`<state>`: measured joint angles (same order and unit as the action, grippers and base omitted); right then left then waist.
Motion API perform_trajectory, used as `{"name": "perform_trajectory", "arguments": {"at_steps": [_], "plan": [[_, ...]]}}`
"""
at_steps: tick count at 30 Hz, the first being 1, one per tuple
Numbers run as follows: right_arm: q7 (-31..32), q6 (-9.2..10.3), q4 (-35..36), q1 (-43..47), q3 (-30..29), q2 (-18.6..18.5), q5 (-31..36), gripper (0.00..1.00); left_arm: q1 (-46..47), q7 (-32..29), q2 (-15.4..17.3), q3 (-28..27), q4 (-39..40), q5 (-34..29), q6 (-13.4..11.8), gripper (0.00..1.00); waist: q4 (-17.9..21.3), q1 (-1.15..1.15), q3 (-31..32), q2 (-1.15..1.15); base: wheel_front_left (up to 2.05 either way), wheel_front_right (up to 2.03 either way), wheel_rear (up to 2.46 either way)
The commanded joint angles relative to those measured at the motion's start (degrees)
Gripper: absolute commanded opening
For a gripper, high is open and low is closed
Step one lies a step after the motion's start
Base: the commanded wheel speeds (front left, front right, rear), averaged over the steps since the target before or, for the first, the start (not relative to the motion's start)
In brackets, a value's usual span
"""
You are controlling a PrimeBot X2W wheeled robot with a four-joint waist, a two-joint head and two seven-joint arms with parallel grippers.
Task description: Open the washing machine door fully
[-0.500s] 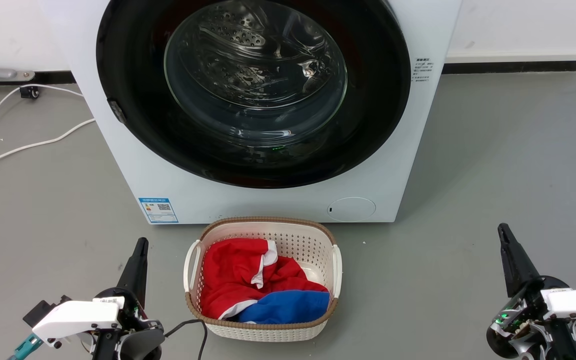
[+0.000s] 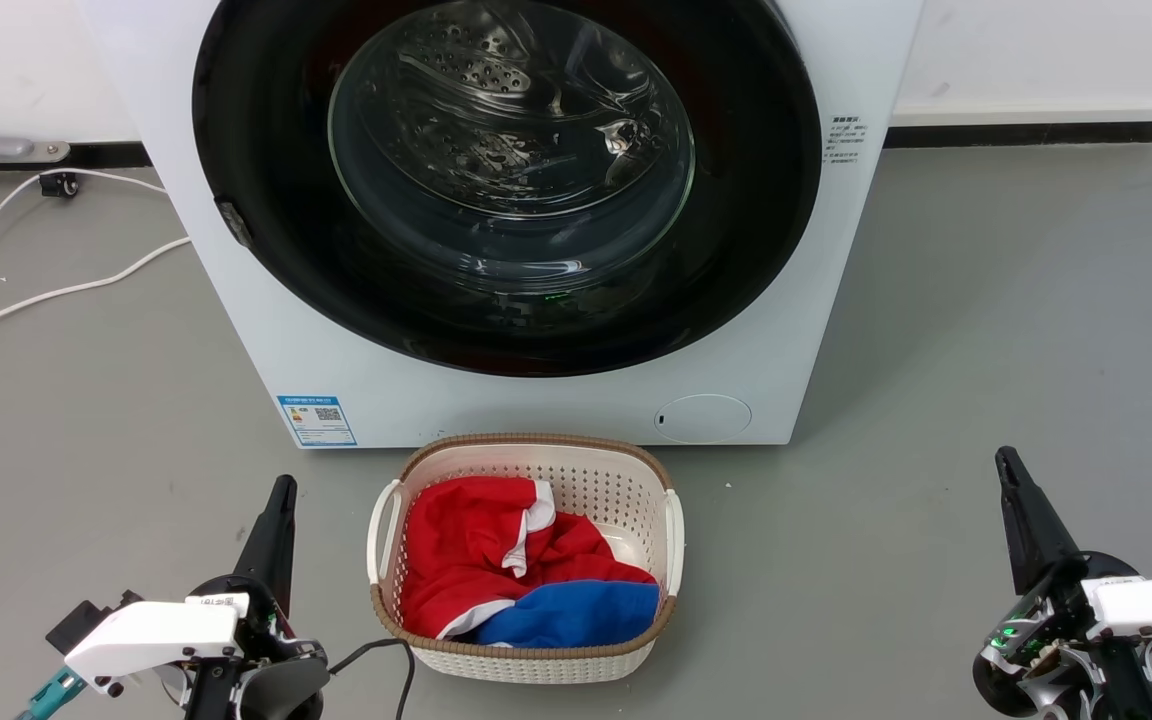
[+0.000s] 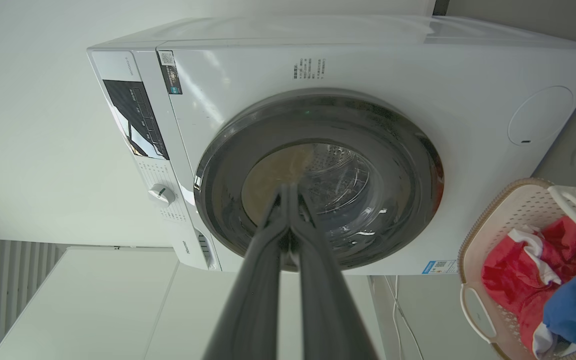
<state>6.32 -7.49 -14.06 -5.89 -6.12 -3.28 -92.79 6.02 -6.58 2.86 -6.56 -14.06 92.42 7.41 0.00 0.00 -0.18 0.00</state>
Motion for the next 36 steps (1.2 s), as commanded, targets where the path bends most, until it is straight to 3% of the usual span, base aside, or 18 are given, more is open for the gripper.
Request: {"name": "perform_trajectory", "arguments": {"at_steps": [1, 15, 16, 25, 36], "plan": [[0.1, -0.01, -0.1, -0.7, -0.1, 0.2, 0.2, 0.00, 0.5, -0.1, 0.0, -0.1, 0.0, 0.0, 0.3, 0.00, 0.0, 0.00, 0.0, 0.00, 0.00, 0.00, 0.00], [0.2, 0.00, -0.1, -0.7, -0.2, 0.3, 0.3, 0.00, 0.5, -0.1, 0.0, -0.1, 0.0, 0.0, 0.3, 0.00, 0.0, 0.00, 0.0, 0.00, 0.00, 0.00, 0.00], [0.0, 0.01, -0.1, 0.0, -0.1, 0.1, 0.1, 1.00, 0.0, 0.0, 0.0, 0.0, -0.1, 0.0, 0.0, 1.00, 0.0, 0.00, 0.0, 0.00, 0.00, 0.00, 0.00], [-1.5, 0.09, -1.2, 2.5, -0.5, 0.3, 1.6, 1.00, -2.2, 1.6, -0.2, 0.3, -1.0, -1.6, -0.1, 1.00, 0.0, 0.00, 0.0, 0.00, 0.00, 0.00, 0.00], [-4.5, 0.08, 2.3, 3.5, -2.6, 0.3, 12.4, 1.00, -2.5, 4.6, -0.2, 1.0, 3.6, -13.1, -2.7, 1.00, 0.0, 0.00, -0.1, 0.00, 0.00, 0.00, 0.00]]}}
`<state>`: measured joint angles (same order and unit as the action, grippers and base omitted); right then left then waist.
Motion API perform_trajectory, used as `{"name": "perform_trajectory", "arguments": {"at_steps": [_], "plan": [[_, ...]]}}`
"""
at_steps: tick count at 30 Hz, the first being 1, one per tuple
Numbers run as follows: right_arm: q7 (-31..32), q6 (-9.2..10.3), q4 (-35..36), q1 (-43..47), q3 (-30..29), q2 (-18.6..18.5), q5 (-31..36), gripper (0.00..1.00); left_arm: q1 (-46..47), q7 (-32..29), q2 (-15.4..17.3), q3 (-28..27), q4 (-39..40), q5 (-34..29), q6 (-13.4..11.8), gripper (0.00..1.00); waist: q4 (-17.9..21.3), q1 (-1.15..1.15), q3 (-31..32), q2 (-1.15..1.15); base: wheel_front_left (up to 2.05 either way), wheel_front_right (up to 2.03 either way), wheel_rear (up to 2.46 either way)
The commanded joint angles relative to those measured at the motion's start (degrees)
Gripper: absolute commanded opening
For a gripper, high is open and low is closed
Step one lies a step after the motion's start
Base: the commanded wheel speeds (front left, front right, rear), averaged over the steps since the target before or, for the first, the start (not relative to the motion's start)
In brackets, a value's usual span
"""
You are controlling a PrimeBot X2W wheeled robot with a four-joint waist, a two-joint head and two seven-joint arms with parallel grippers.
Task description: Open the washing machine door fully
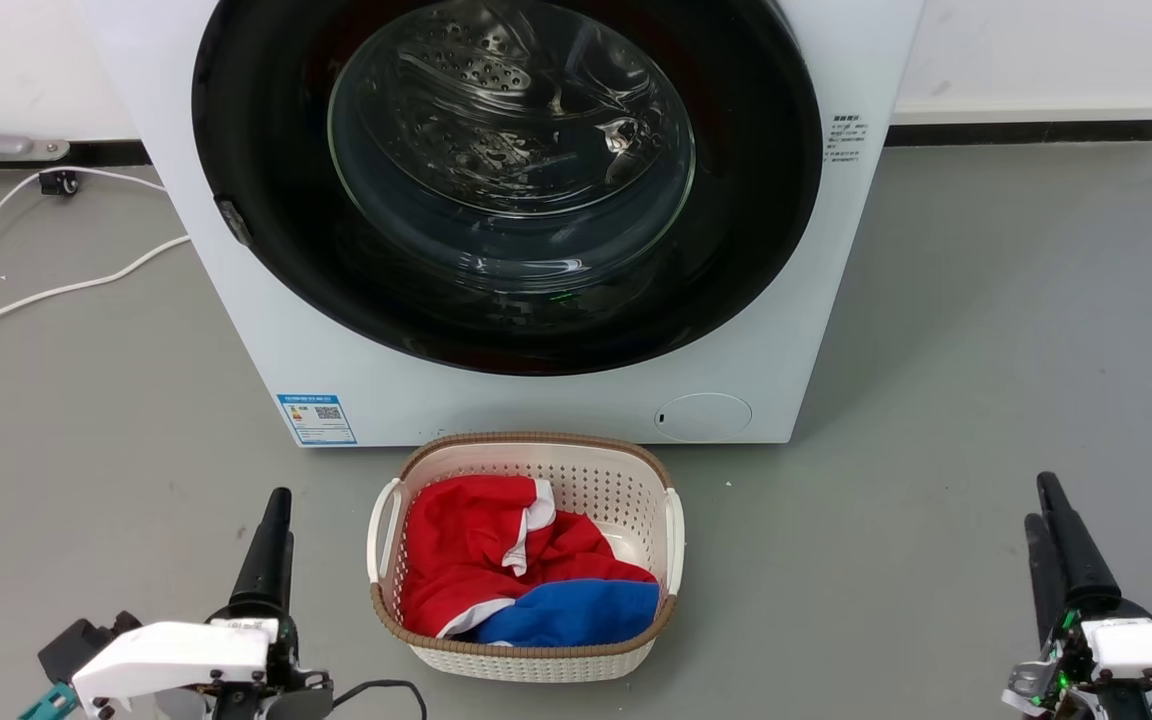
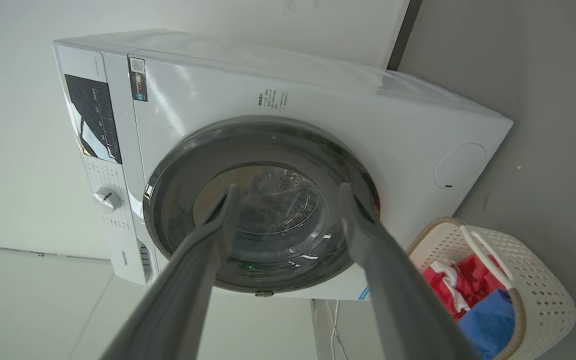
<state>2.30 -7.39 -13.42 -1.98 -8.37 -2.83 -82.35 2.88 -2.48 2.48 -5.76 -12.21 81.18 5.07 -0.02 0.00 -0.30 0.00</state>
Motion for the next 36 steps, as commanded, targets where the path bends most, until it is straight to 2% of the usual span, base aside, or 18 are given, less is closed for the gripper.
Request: {"name": "perform_trajectory", "arguments": {"at_steps": [1, 6, 20, 36], "plan": [[-0.8, -0.02, 2.2, -0.3, -0.4, -0.2, 3.4, 1.00, 0.6, 0.8, 0.2, 0.4, 2.2, -2.8, -0.8, 1.00, 0.0, 0.00, 0.0, 0.00, 0.00, 0.00, 0.00], [-1.7, -0.03, 4.4, 0.2, -0.2, -0.2, 9.1, 1.00, 0.3, 1.8, 0.2, 1.1, 3.7, -7.7, -2.1, 1.00, 0.0, 0.00, -0.1, 0.00, 0.00, 0.00, 0.00], [-4.9, -0.05, 11.0, 2.2, 1.7, -0.2, 29.5, 1.00, -0.3, 5.0, 0.3, 4.6, 6.9, -26.8, -5.9, 1.00, -0.1, 0.00, -0.4, 0.00, 0.00, 0.00, 0.00], [-8.0, -0.07, 13.8, 5.0, 2.6, -0.2, 45.5, 1.00, -1.2, 8.0, 0.7, 7.6, 8.8, -40.1, -8.0, 1.00, -0.3, 0.00, -0.2, 0.00, 0.00, 0.00, 0.00]]}}
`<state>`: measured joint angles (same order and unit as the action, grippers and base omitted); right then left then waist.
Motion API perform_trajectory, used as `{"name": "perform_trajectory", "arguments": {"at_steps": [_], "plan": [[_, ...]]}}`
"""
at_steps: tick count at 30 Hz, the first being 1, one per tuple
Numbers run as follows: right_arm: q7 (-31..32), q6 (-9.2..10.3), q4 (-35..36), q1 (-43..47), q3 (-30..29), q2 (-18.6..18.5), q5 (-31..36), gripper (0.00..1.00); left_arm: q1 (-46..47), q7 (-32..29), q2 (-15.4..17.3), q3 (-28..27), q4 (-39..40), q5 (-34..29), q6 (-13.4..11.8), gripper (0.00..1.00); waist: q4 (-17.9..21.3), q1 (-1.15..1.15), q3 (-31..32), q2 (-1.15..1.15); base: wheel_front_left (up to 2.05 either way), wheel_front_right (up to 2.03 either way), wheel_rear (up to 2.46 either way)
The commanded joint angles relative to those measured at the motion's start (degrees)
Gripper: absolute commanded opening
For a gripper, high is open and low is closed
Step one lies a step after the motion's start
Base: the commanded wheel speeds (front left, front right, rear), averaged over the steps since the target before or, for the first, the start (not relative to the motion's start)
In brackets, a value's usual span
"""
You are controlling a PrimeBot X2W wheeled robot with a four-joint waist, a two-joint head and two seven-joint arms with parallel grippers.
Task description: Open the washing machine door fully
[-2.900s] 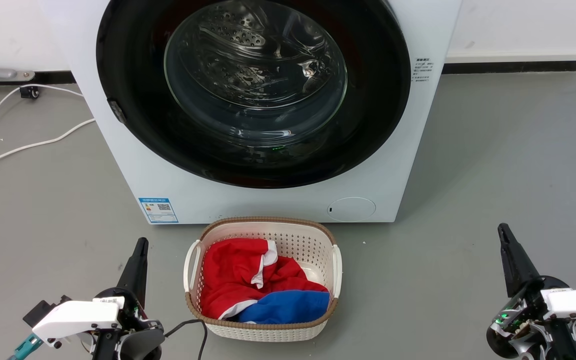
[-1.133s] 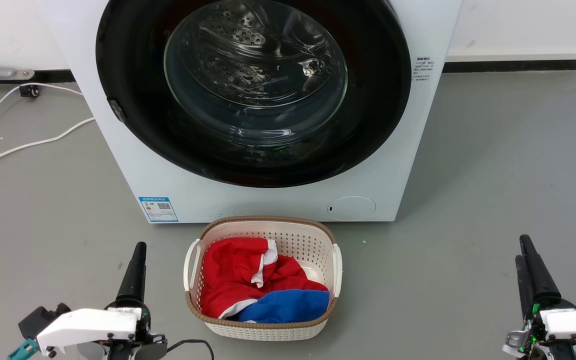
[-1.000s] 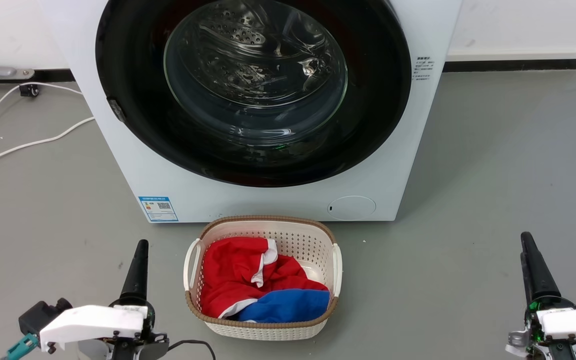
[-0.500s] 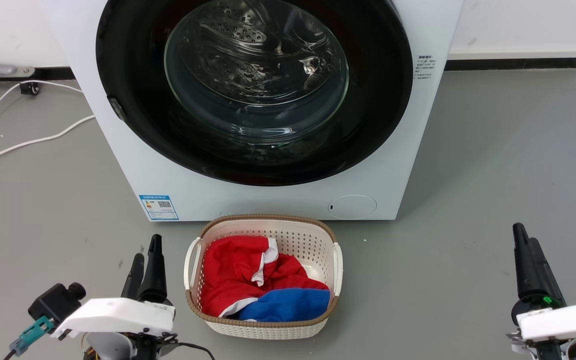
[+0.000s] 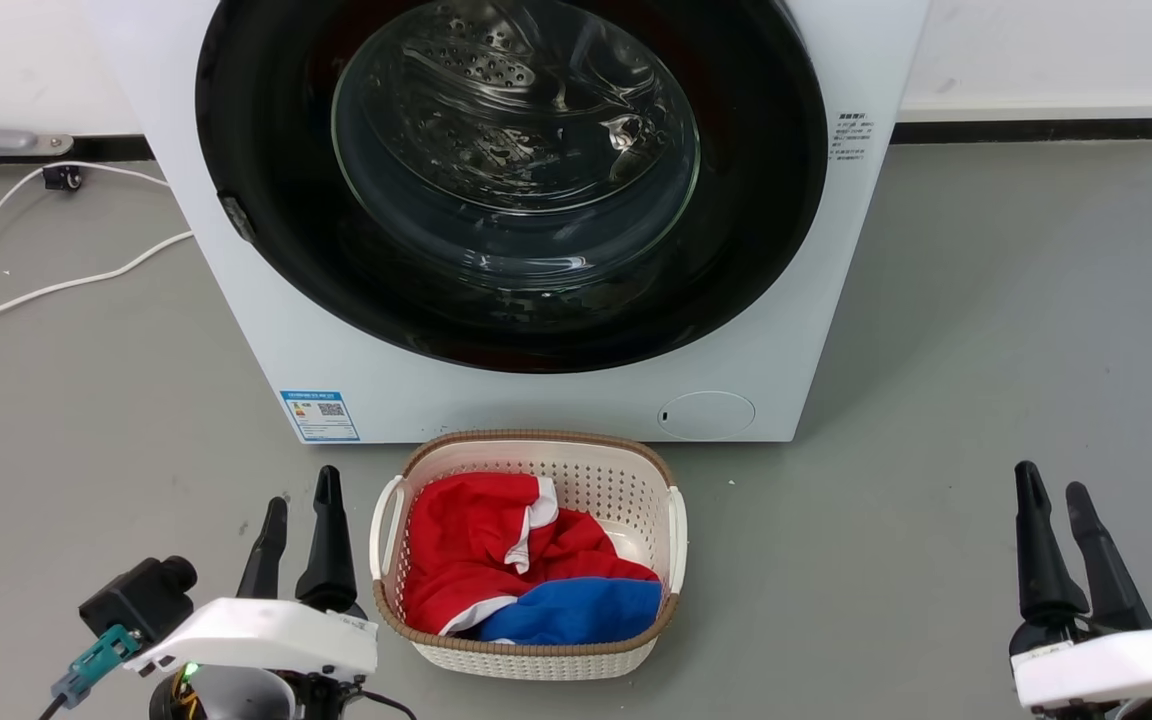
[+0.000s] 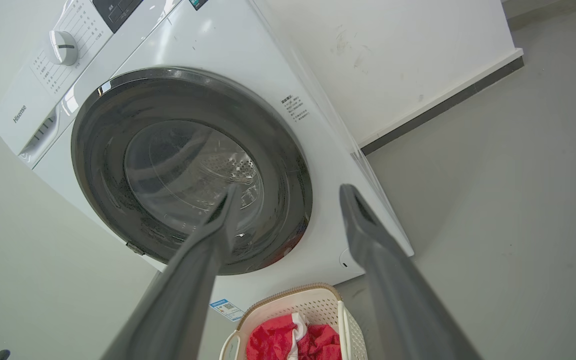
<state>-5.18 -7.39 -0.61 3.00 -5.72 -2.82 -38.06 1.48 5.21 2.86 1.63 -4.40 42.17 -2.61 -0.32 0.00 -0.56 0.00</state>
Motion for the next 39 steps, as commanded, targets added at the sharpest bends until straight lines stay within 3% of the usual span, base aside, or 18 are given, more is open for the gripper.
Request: {"name": "perform_trajectory", "arguments": {"at_steps": [1, 25, 39], "plan": [[-0.7, -0.08, 1.1, 0.2, 0.0, -0.2, 2.0, 1.00, 0.1, 0.5, 0.4, 0.3, 1.1, -1.8, -0.4, 1.00, 0.0, 0.00, 0.0, 0.00, 0.00, 0.00, 0.00], [-4.5, -0.11, 3.7, 3.0, 0.1, -0.1, 18.9, 1.00, -1.6, 4.4, 0.4, 2.9, 1.4, -16.5, -0.1, 1.00, -0.2, 0.00, 0.2, 0.00, 0.00, 0.00, 0.00], [-6.3, -0.12, 5.9, 4.7, 0.2, -0.1, 25.4, 1.00, -2.6, 6.3, 0.1, 3.3, 1.3, -22.8, 0.5, 1.00, -0.3, 0.00, 0.3, 0.00, 0.00, 0.00, 0.00]]}}
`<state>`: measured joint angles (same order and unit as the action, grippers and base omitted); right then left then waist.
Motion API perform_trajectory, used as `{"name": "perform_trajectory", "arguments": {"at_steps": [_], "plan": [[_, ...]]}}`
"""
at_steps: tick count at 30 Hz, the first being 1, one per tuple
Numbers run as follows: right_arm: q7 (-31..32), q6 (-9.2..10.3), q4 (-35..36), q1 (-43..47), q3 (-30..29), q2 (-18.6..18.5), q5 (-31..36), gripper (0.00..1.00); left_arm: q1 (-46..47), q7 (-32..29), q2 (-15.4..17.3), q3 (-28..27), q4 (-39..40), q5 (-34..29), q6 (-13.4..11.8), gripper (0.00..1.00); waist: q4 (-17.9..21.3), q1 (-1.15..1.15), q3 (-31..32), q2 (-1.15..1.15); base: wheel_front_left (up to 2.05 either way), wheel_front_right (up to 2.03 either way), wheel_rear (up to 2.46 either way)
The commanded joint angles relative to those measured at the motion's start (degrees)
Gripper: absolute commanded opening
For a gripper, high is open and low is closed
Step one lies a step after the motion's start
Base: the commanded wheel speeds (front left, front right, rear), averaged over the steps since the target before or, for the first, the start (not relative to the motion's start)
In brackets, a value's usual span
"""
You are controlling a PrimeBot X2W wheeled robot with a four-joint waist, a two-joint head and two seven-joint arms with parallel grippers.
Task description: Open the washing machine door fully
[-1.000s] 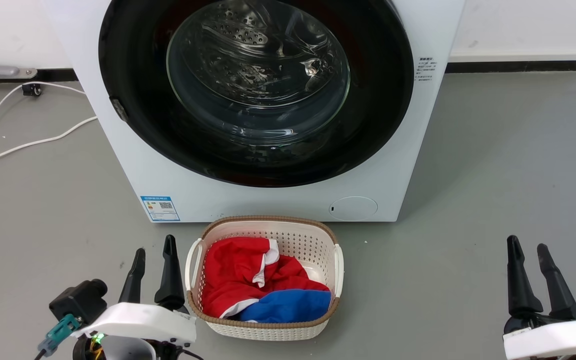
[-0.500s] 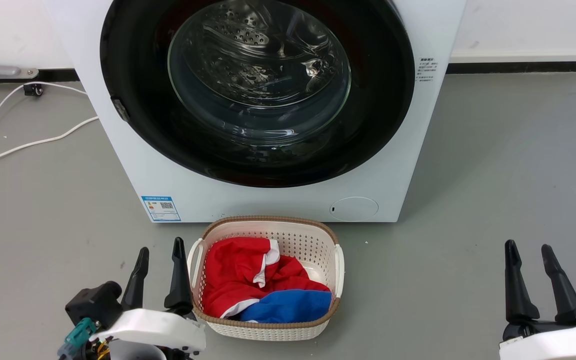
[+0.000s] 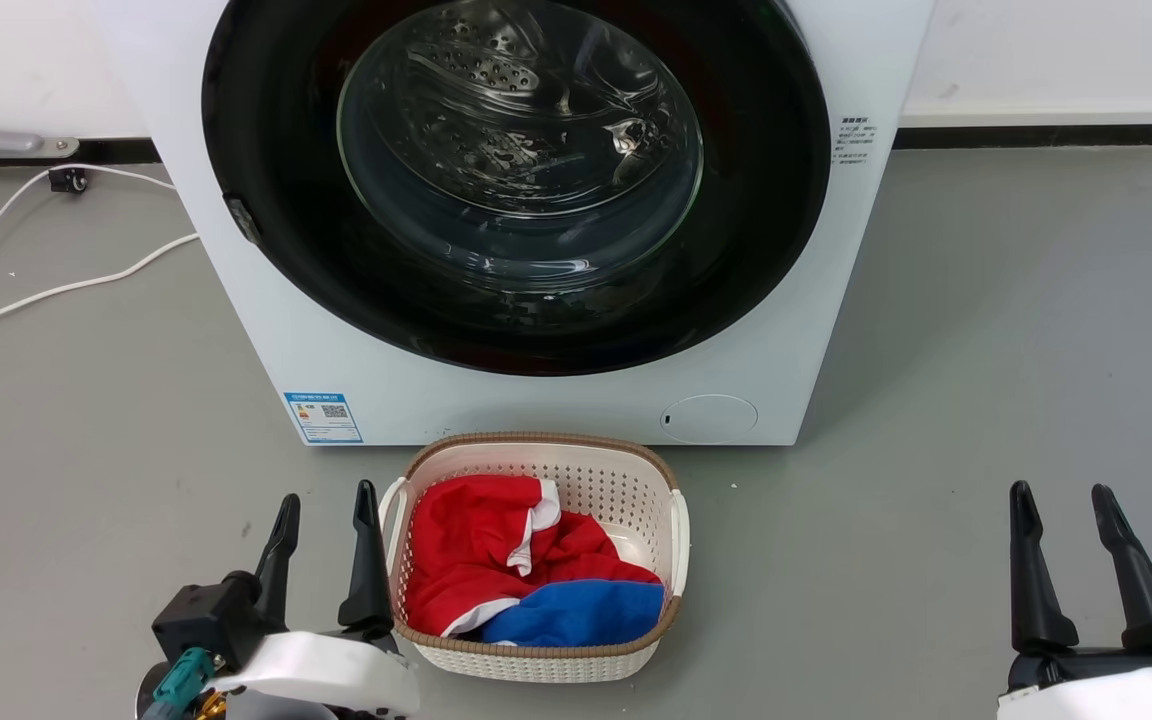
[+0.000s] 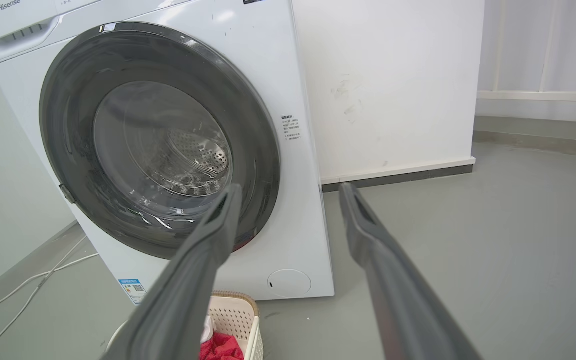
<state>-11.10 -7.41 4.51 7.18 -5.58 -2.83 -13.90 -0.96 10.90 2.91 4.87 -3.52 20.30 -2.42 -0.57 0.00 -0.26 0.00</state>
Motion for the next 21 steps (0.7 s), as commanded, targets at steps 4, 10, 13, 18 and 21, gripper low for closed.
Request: {"name": "perform_trajectory", "arguments": {"at_steps": [4, 10, 13, 18, 21], "plan": [[-0.9, -0.10, 1.3, 0.8, 0.1, -0.1, 2.8, 1.00, -0.4, 1.1, 0.0, 0.2, 0.0, -2.4, 0.4, 1.00, -0.1, 0.00, 0.1, 0.00, 0.00, 0.00, 0.00], [-1.7, -0.11, 2.1, 1.3, 0.3, -0.1, 5.1, 1.00, -0.8, 1.7, 0.0, 0.6, -0.6, -5.0, 0.2, 1.00, -0.2, 0.00, 0.2, 0.00, 0.00, 0.00, 0.00], [-2.0, -0.11, 2.2, 1.8, 0.5, -0.1, 6.0, 1.00, -1.0, 2.1, 0.0, 0.9, -1.0, -6.0, 0.0, 1.00, -0.2, 0.00, 0.3, 0.00, 0.00, 0.00, 0.00], [-2.5, -0.12, 2.4, 2.3, 0.7, -0.1, 7.6, 1.00, -1.3, 2.7, 0.0, 1.4, -1.7, -7.5, -0.4, 1.00, -0.2, 0.00, 0.4, 0.00, 0.00, 0.00, 0.00], [-2.7, -0.12, 2.5, 2.6, 0.8, -0.1, 8.1, 1.00, -1.4, 2.9, 0.0, 1.5, -1.9, -8.0, -0.6, 1.00, -0.2, 0.00, 0.5, 0.00, 0.00, 0.00, 0.00]]}}
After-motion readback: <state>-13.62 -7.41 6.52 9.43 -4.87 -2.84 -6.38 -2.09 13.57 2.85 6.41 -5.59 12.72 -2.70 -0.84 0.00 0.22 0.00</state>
